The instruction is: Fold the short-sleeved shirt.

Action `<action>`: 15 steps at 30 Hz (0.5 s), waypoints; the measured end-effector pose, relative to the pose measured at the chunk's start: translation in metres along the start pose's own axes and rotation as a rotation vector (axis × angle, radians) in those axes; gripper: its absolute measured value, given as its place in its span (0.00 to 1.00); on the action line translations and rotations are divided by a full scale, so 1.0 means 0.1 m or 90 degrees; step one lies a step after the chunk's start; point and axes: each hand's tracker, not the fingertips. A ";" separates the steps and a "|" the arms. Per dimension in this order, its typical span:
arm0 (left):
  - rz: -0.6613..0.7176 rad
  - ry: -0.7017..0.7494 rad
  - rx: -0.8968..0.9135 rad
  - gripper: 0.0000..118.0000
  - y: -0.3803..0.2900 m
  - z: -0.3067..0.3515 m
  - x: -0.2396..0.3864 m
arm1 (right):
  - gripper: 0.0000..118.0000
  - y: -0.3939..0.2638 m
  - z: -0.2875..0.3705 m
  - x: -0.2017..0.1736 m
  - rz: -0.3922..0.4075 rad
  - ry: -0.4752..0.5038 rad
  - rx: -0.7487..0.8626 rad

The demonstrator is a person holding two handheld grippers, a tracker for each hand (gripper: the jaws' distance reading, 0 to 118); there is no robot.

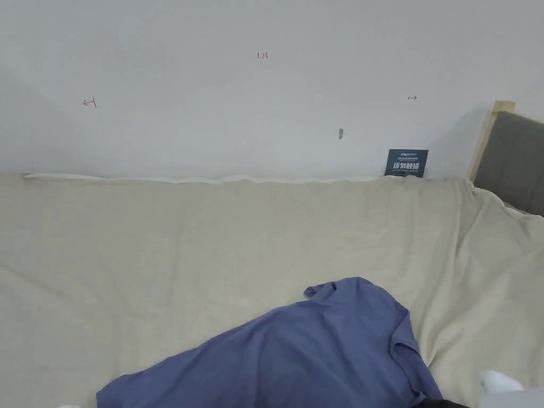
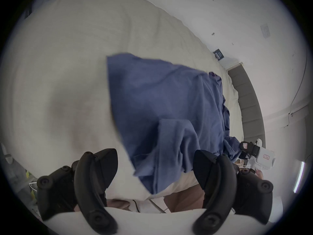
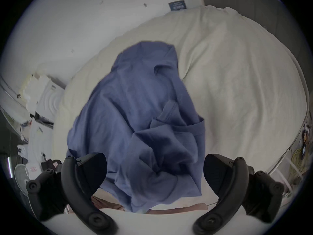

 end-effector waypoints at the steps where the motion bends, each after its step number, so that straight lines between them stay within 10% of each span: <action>1: -0.002 0.008 0.028 0.82 0.01 0.15 -0.01 | 0.97 0.01 0.11 -0.01 0.003 -0.004 0.028; 5: -0.003 -0.011 0.151 0.80 0.01 0.75 0.03 | 0.90 -0.02 0.63 -0.14 0.030 0.040 0.163; 6: -0.004 -0.022 0.191 0.71 -0.02 0.89 0.05 | 0.77 -0.06 0.76 -0.22 0.031 0.060 0.187; 8: -0.024 -0.073 0.275 0.00 -0.12 1.13 0.07 | 0.11 -0.14 0.91 -0.33 0.056 0.119 0.227; 9: -0.029 -0.083 0.301 0.00 -0.14 1.21 0.10 | 0.00 -0.17 0.94 -0.40 0.082 0.140 0.251; 15: -0.029 -0.015 0.313 0.00 -0.05 1.24 0.15 | 0.00 -0.28 0.81 -0.85 0.169 0.164 0.249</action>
